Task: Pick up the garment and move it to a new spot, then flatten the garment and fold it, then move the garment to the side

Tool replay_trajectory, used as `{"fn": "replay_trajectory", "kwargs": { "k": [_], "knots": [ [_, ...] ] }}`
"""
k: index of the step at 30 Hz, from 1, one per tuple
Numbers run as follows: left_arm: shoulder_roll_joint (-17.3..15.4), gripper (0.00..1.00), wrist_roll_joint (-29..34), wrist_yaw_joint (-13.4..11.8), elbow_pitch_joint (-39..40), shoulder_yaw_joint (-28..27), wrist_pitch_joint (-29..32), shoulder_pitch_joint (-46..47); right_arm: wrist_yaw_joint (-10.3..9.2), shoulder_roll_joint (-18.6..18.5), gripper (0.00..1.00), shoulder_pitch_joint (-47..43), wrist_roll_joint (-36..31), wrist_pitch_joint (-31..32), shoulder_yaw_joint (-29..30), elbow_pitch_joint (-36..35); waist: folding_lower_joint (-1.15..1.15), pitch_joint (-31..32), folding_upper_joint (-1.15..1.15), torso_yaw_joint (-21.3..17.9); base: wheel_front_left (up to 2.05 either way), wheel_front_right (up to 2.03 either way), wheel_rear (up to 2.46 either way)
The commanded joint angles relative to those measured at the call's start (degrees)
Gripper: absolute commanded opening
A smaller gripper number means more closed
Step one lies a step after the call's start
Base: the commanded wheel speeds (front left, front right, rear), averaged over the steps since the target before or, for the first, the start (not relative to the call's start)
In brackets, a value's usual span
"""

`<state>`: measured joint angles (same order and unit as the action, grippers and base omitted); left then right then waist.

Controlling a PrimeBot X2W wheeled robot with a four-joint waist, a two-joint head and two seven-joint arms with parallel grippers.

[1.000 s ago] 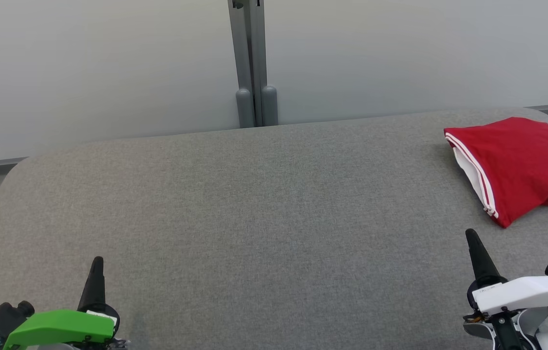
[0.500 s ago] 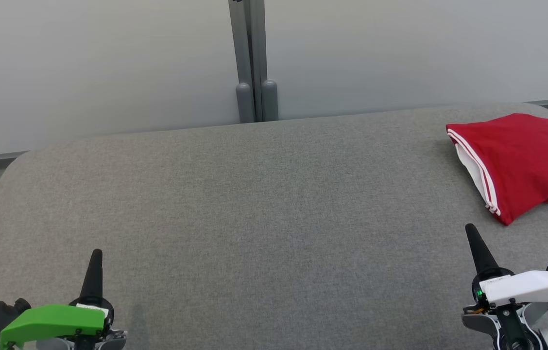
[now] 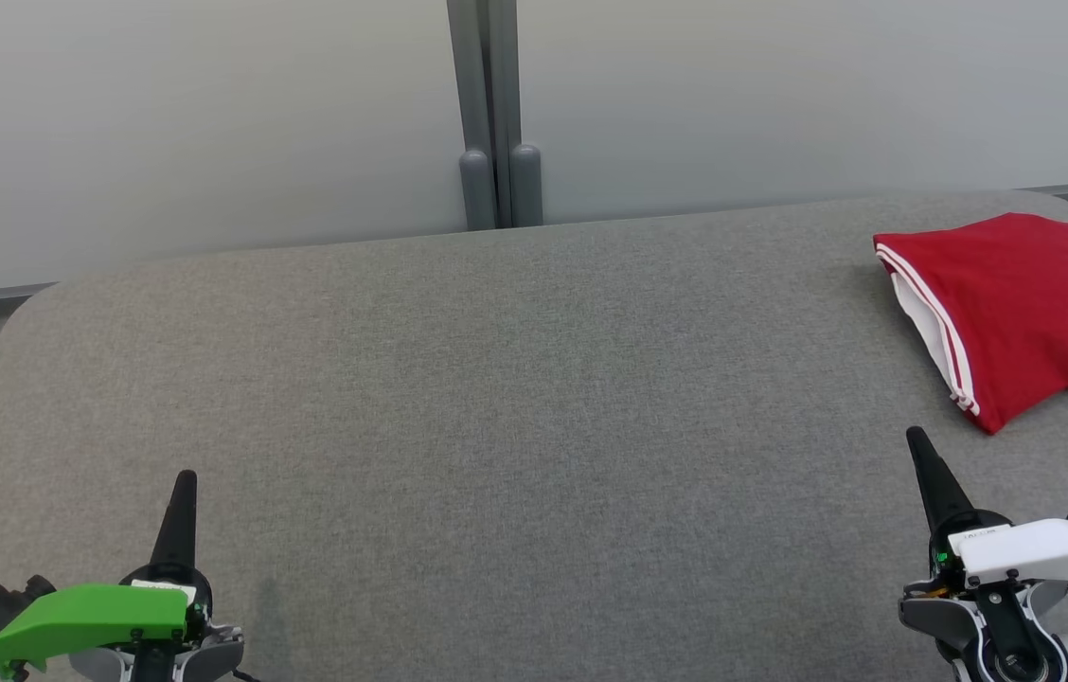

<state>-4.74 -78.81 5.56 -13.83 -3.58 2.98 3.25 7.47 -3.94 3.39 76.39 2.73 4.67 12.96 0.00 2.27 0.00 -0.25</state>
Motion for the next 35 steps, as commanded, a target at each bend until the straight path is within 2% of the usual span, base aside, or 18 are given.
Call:
{"fn": "replay_trajectory", "kwargs": {
  "k": [1,35],
  "knots": [
    [0.02,0.0,-1.42,0.54,0.19,-0.46,0.42,1.35,0.04,0.06,0.0,1.27,1.37,0.42,0.29,-0.1,0.0,-0.1,0.0,0.01,0.0,0.0,0.0],
    [1.85,0.0,-13.16,2.11,-0.26,-3.03,3.54,3.37,0.04,1.04,0.0,3.1,15.36,3.83,1.9,1.1,0.0,-2.27,0.0,0.23,0.0,0.0,0.0]
  ]
}}
